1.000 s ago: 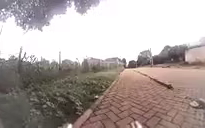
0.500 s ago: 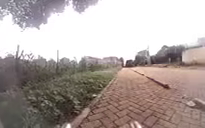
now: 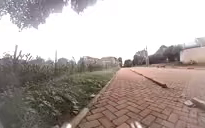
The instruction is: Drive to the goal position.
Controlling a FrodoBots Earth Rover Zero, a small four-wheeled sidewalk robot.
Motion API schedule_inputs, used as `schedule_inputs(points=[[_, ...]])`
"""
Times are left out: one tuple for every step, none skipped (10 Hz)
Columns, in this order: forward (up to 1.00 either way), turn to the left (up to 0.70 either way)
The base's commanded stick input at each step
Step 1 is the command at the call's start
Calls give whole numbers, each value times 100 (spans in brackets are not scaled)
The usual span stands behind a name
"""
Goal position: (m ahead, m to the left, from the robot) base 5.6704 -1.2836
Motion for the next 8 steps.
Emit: schedule_inputs(points=[[0, -70], [0, -70], [0, -70], [0, -70], [0, -70], [0, 0], [0, 0], [0, 0]])
